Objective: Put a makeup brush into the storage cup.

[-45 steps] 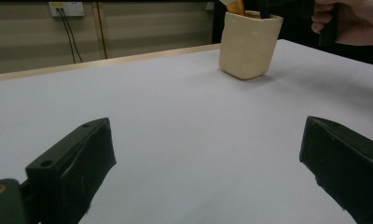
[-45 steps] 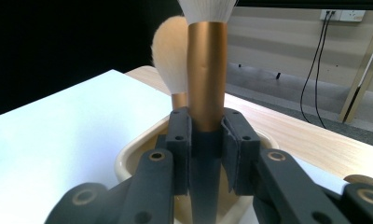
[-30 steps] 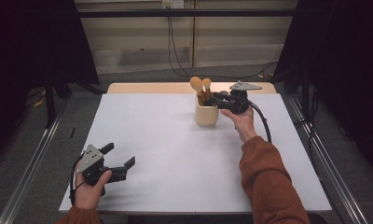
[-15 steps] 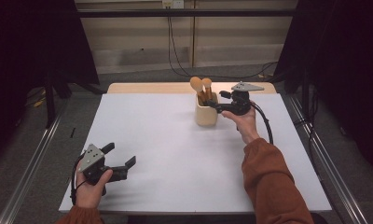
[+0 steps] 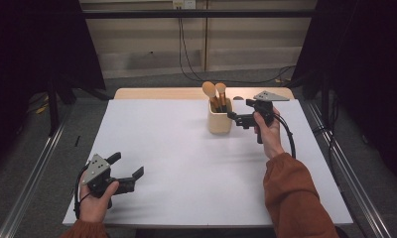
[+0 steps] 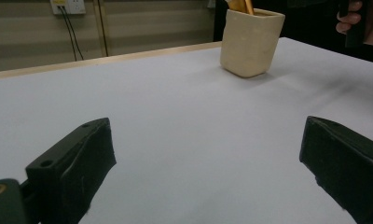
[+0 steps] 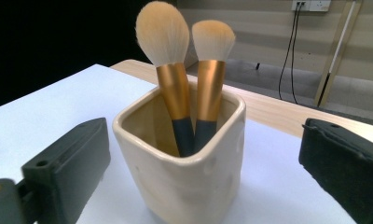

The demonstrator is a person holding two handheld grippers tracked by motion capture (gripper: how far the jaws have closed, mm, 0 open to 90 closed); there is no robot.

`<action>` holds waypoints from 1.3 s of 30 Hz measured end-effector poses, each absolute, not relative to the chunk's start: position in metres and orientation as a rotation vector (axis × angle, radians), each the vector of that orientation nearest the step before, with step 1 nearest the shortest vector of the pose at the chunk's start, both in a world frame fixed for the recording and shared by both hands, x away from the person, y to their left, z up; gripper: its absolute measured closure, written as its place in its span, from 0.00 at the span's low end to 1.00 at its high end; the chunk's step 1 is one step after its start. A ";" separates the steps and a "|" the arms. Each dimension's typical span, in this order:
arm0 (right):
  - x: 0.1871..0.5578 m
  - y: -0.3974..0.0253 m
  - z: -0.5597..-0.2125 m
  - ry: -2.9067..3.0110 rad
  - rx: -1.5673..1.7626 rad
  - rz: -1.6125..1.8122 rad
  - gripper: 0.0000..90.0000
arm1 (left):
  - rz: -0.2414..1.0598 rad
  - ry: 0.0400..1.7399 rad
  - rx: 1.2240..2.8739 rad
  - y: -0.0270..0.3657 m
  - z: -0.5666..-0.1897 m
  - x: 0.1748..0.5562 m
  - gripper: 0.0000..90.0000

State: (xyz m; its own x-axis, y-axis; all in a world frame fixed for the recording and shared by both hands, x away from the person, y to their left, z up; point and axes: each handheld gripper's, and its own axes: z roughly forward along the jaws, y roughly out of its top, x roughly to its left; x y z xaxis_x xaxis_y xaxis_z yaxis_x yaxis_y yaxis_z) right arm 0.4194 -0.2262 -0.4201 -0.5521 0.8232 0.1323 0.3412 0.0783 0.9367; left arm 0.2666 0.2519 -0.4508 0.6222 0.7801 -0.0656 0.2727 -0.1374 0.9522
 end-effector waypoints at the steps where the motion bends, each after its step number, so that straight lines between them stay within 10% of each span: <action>1: 0.418 -0.226 -0.420 1.929 1.153 1.483 0.02 | 0.559 0.866 1.709 0.253 -0.450 0.266 0.03; 39: 0.341 -0.252 -0.432 1.824 1.158 1.414 0.00 | 0.557 0.869 1.704 0.253 -0.450 0.264 0.03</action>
